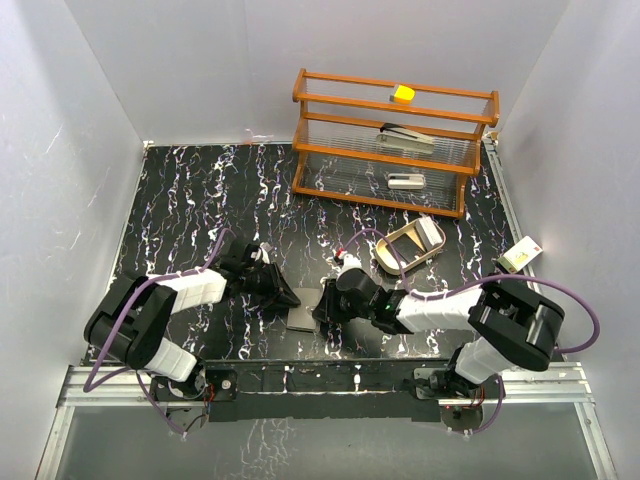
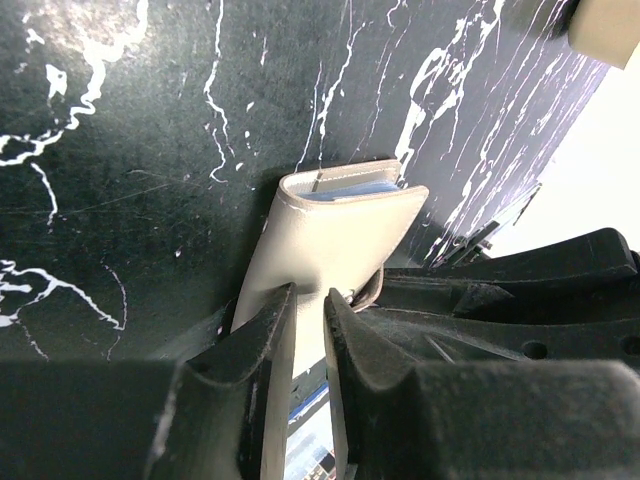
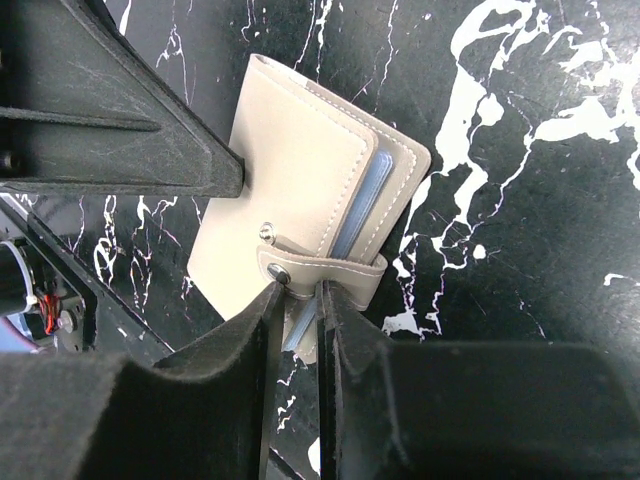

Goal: Put the credit cards into the card holder
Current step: Close the card holder at the center of the board.

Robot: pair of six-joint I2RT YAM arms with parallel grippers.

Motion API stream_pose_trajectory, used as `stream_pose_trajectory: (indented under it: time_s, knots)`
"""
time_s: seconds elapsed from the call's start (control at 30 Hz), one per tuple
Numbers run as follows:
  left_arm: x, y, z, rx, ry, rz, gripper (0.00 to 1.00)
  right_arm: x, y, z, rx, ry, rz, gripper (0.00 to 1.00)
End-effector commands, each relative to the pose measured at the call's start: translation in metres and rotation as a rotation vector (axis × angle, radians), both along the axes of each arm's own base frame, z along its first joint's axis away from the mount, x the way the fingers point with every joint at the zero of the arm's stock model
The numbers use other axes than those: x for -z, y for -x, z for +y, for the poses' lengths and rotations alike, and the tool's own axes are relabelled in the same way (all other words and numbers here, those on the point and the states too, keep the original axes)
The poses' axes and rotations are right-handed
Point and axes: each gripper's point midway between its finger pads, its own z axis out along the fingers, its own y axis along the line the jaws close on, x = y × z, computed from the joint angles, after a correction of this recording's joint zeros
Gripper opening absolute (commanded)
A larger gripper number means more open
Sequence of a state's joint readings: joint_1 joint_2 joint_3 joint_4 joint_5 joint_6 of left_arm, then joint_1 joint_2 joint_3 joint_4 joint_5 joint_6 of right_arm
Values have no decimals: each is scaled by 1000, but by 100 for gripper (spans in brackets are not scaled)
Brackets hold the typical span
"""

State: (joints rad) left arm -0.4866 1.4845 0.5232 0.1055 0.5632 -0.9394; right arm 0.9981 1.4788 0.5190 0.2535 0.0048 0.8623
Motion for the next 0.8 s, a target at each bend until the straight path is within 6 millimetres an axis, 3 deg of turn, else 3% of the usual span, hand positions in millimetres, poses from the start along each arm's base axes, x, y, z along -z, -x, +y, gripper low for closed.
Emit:
stream_pose_trajectory:
  time_s: [0.0,0.3,0.6,0.77]
  knots:
    - [22,21,5,32,-69,66,17,-48,-20,23,23,-107,-94,18]
    - [23,22,6,35,-88,70,17,-37,-20,20,28,-56,-70,18]
    - [28,24,9,37,-119,90,17,-53,-19,3,67,-38,-90,24]
    - [29,23,8,41,-127,96,17,-48,-19,-1,76,-24,-91,24]
